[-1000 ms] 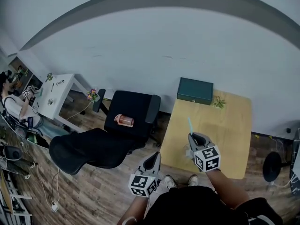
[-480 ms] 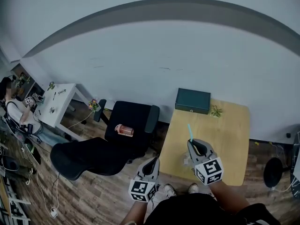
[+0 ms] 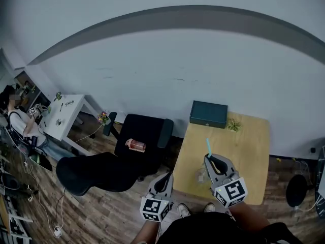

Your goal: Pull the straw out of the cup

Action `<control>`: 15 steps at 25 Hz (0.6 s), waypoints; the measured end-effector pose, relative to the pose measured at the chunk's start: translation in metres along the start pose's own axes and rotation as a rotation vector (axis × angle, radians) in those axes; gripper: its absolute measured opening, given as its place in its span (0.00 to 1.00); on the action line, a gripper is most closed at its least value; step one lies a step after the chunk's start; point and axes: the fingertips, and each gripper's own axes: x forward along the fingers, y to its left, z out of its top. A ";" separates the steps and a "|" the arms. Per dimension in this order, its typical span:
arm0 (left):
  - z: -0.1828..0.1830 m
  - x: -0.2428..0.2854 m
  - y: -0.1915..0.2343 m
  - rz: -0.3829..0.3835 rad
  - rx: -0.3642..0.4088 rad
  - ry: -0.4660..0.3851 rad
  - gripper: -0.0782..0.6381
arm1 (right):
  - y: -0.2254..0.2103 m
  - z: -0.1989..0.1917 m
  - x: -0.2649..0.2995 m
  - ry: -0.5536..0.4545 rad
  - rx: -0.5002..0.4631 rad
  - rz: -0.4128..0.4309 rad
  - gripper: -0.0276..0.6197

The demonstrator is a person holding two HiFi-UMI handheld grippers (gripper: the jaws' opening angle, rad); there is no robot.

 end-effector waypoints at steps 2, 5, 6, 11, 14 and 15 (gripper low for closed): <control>0.001 0.001 -0.006 -0.015 0.000 0.001 0.14 | 0.002 0.011 -0.008 -0.031 -0.005 0.000 0.10; 0.004 0.003 -0.016 -0.030 -0.008 -0.001 0.14 | 0.005 0.022 -0.018 -0.058 -0.016 0.001 0.10; 0.004 0.004 -0.017 -0.035 -0.008 -0.007 0.14 | 0.007 0.025 -0.020 -0.063 -0.031 0.001 0.10; 0.003 0.006 -0.026 -0.061 0.007 -0.008 0.14 | 0.014 0.029 -0.026 -0.067 -0.091 0.005 0.10; 0.004 0.007 -0.027 -0.063 0.003 -0.009 0.14 | 0.014 0.031 -0.027 -0.067 -0.098 0.005 0.10; 0.004 0.007 -0.028 -0.064 0.003 -0.010 0.14 | 0.013 0.031 -0.028 -0.066 -0.099 0.005 0.10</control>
